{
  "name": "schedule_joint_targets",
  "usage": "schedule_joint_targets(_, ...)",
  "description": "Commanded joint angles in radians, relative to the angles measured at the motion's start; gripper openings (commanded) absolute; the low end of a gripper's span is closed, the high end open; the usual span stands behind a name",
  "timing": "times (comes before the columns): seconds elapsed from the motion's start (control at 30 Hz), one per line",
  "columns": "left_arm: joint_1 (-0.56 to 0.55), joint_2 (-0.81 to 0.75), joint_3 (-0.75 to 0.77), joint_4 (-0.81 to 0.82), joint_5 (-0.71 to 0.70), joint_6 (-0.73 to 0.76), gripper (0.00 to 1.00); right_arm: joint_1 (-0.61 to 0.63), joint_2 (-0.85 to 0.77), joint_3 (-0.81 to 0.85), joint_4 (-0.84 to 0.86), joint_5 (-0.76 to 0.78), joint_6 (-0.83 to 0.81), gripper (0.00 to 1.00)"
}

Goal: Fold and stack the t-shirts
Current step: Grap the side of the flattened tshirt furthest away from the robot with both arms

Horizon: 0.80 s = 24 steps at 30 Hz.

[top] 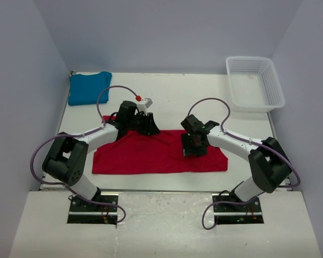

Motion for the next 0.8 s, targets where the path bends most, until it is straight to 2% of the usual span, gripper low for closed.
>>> schedule_joint_targets(0.0,0.007,0.001,0.001,0.038,0.027,-0.009,0.4,-0.006,0.018,0.029,-0.005,0.123,0.023,0.6)
schedule_joint_targets(0.4,0.007,-0.001,-0.011,0.038,0.027,-0.006,0.4,-0.006,0.038,0.143,-0.065,0.186,-0.014,0.57)
schedule_joint_targets(0.77,0.007,-0.004,-0.015,0.045,0.036,-0.006,0.4,-0.008,0.172,0.266,-0.065,0.184,-0.089,0.52)
